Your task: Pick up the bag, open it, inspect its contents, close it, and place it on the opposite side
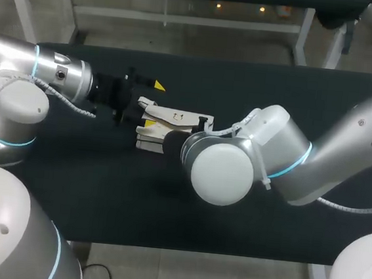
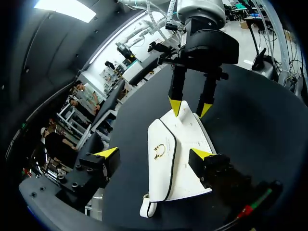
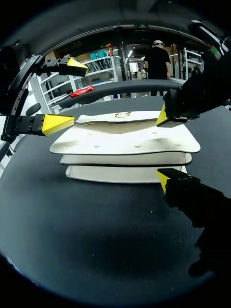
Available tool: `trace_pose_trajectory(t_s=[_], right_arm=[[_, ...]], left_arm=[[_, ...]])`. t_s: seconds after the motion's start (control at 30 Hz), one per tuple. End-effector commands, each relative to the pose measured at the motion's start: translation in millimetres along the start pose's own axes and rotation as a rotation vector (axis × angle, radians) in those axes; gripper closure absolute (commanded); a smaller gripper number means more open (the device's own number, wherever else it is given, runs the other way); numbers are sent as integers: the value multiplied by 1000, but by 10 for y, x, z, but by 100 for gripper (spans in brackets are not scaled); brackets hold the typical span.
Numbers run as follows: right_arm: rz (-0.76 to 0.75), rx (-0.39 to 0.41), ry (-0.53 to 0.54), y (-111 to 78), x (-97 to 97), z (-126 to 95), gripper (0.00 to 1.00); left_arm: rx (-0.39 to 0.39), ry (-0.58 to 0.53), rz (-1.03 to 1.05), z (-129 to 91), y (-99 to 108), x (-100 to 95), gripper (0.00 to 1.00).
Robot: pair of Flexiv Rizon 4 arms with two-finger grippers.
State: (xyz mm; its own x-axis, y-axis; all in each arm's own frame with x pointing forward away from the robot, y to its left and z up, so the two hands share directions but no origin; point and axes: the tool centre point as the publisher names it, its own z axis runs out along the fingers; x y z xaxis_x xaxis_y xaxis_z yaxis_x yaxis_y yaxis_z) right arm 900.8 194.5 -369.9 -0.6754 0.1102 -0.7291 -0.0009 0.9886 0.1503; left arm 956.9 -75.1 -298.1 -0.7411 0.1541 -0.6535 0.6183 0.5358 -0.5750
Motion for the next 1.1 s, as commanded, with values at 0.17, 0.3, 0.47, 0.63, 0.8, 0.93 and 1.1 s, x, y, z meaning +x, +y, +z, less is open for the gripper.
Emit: trace_pose_trajectory(t_s=[0.17,0.3,0.47,0.63,0.8,0.93,1.1], right_arm=[[-34,-61,88,-177,-297,-236,0],[-65,-64,137,-243,-455,-353,0],[-60,-85,224,-366,-628,-450,0],[-51,-80,311,-451,-737,-457,0],[-28,-107,386,-478,-804,-469,0],[-38,-92,462,-488,-831,-476,0],[-38,-92,462,-488,-831,-476,0]], left_arm=[[-91,34,-70,-330,-167,13,0],[-121,75,-125,-516,-251,32,0],[-187,158,-208,-697,-300,82,0],[-218,255,-291,-787,-317,163,0],[-248,342,-400,-827,-278,205,0],[-418,452,-340,-844,-263,264,0],[-418,452,-340,-844,-263,264,0]])
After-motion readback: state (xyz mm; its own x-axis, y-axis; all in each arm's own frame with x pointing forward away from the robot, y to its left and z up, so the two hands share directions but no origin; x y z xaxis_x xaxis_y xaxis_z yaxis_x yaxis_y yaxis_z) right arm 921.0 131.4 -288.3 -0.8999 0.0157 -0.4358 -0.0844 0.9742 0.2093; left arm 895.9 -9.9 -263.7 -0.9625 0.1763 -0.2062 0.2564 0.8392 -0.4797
